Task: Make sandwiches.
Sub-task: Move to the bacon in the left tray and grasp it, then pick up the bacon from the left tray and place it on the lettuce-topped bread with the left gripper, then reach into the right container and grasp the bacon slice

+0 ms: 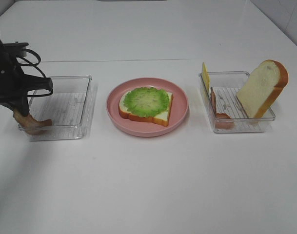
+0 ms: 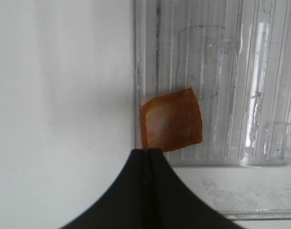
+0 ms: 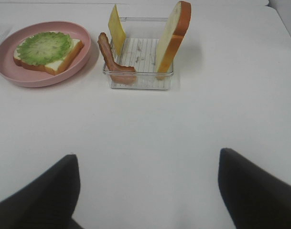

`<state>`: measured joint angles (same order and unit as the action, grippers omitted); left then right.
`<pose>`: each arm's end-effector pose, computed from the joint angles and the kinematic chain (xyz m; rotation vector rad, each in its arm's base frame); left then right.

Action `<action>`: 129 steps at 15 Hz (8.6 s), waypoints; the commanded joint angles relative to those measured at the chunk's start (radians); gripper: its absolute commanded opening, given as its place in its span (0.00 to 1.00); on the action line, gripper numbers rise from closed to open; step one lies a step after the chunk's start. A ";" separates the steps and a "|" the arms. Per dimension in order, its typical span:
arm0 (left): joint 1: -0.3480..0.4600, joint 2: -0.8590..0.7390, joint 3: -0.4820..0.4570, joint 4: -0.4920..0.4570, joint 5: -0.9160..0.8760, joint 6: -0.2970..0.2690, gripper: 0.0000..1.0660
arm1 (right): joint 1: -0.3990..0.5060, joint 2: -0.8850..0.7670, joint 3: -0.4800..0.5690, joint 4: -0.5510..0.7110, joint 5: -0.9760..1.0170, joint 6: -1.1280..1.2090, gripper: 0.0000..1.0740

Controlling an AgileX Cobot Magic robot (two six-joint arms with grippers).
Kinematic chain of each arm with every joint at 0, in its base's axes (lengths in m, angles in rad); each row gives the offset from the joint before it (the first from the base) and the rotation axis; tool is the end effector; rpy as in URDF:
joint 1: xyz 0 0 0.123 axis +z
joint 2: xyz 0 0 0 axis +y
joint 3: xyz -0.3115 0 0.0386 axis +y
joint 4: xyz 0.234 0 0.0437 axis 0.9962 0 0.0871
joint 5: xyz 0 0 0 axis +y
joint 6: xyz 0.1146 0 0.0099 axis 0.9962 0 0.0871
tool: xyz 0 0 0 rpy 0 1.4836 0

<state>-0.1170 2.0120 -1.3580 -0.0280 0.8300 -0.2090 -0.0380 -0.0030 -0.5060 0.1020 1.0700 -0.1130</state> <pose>0.3970 -0.0491 0.1672 -0.1621 2.9682 -0.0748 -0.0262 0.0113 0.2607 -0.0823 2.0388 0.0275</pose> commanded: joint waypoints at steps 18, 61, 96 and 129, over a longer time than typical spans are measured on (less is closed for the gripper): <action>-0.034 0.073 -0.247 -1.322 -0.040 0.712 0.00 | -0.005 -0.013 0.003 -0.002 -0.009 -0.005 0.71; -0.157 0.093 -0.298 -0.644 -0.082 0.548 0.61 | -0.005 -0.013 0.003 0.001 -0.009 -0.005 0.71; -0.157 -2.041 0.767 0.058 0.360 0.166 0.61 | -0.005 -0.006 0.001 -0.010 -0.011 -0.005 0.71; -0.157 -2.040 0.860 0.035 0.215 0.174 0.61 | 0.199 1.940 -1.031 0.213 -0.044 -0.058 0.61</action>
<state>-0.2730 -0.0050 -0.5000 0.0140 1.0550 -0.0360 0.1570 1.9290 -1.5300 0.3150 1.0120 -0.1730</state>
